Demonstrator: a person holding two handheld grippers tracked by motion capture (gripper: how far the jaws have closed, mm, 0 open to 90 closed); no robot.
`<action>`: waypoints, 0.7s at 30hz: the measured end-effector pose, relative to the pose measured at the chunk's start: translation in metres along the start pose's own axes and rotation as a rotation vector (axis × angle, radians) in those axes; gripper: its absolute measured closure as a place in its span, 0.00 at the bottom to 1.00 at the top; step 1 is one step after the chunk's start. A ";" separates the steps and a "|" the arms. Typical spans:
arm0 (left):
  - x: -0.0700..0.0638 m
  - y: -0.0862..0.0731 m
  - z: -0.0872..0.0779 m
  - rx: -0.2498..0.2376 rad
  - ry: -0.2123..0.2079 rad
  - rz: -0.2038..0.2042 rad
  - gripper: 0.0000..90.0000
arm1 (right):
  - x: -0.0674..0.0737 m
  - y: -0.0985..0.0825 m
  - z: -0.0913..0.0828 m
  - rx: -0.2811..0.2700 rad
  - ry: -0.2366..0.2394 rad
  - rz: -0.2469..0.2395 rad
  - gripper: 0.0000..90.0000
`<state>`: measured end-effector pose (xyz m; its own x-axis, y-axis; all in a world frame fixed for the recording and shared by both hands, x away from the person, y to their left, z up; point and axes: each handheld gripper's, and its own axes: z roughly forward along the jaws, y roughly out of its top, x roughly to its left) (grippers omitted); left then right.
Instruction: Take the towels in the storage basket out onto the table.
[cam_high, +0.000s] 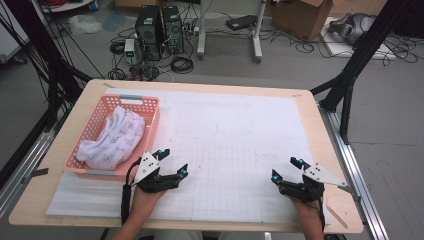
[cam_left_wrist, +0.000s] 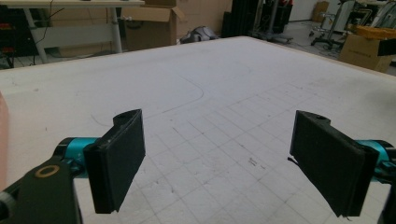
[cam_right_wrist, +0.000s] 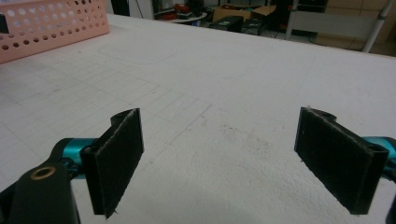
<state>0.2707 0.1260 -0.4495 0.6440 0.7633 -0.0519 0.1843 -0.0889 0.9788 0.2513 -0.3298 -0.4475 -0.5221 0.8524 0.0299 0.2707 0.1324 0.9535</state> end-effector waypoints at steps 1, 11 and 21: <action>0.000 0.000 0.000 0.000 0.000 0.000 0.20 | 0.000 0.000 0.000 0.000 0.002 0.002 0.16; -0.001 0.000 0.001 0.007 0.005 0.008 0.20 | 0.000 0.000 0.000 -0.002 0.006 0.000 0.16; -0.001 0.001 0.002 0.014 0.002 0.010 0.21 | -0.002 0.000 0.000 -0.006 0.018 0.007 0.16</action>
<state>0.2713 0.1242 -0.4493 0.6442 0.7638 -0.0416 0.1881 -0.1055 0.9765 0.2524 -0.3316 -0.4476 -0.5348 0.8439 0.0419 0.2696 0.1234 0.9550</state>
